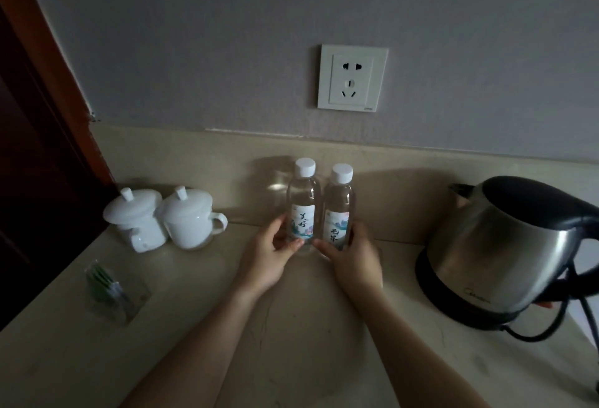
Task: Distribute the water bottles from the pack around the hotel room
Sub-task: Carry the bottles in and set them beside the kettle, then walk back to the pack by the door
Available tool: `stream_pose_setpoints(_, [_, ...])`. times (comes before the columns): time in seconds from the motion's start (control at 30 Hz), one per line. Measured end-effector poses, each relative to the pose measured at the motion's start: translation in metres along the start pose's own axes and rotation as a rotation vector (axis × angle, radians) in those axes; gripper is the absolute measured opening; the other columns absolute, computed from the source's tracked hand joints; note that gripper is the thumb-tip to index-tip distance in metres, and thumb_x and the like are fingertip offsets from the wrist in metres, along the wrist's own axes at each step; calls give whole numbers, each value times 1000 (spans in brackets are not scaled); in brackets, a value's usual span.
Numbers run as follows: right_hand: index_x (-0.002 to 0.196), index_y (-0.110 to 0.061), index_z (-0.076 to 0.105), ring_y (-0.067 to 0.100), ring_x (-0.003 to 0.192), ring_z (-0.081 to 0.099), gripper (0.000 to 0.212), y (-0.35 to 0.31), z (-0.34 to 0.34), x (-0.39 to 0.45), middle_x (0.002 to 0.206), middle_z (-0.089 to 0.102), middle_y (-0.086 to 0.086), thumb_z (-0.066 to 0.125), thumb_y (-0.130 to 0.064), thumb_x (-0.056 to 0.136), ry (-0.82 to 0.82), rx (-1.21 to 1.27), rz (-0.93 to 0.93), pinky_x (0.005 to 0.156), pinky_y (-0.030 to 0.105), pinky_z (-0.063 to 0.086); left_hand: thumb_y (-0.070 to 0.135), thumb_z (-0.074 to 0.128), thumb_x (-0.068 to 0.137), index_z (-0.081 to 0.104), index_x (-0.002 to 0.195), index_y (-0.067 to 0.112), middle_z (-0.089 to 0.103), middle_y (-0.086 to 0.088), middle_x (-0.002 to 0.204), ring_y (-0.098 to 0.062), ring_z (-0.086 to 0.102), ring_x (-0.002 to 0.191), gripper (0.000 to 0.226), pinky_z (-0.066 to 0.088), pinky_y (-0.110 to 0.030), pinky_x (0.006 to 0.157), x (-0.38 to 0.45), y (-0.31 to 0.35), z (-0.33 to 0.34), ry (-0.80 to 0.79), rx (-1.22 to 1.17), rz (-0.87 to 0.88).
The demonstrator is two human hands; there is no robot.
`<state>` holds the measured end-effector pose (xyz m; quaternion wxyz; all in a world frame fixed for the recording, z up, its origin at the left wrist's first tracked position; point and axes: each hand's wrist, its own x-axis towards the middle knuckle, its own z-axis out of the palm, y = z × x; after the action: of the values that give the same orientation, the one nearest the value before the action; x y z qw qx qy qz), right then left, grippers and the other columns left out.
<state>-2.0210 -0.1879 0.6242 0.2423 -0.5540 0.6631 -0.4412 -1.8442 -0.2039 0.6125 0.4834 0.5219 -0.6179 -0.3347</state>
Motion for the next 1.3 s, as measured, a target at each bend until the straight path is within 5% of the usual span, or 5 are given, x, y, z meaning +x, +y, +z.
stream_pose_setpoints(0.57, [100,-28,60,21,98,66,69,-5,0,0,99,70,-7,71,-76,52,-1,-67,30,87,41,54,54,77,63,38,145,25,58,9,134,-5,58,119,95,45,-27,104,-12,3,4,-38,51,-97])
stream_pose_setpoints(0.7, [126,-13,52,28,120,55,97,-14,-15,-27,126,58,8,74,-75,56,32,12,121,101,47,47,27,81,77,30,150,19,44,5,142,-8,48,126,90,40,-19,103,-58,19,1,5,9,-167])
stream_pose_setpoints(0.9, [95,-26,58,4,78,57,12,-104,-22,-79,84,61,-5,67,-29,89,254,388,-208,81,39,51,28,70,77,64,104,30,69,11,96,-8,64,84,28,50,-18,76,-104,102,-82,368,144,216])
stream_pose_setpoints(1.07, [92,-23,59,2,68,55,13,-246,24,-125,73,59,-7,62,-32,82,5,521,-499,62,13,41,35,65,79,69,93,21,68,9,86,-13,64,77,20,52,-26,72,-151,169,-240,687,414,378])
stream_pose_setpoints(1.3, [95,-35,55,19,77,64,26,-400,139,-254,79,63,-6,62,-51,75,-432,597,-763,74,42,53,21,78,80,67,94,27,57,25,88,-21,61,93,19,52,-46,88,-307,188,-451,1165,663,172])
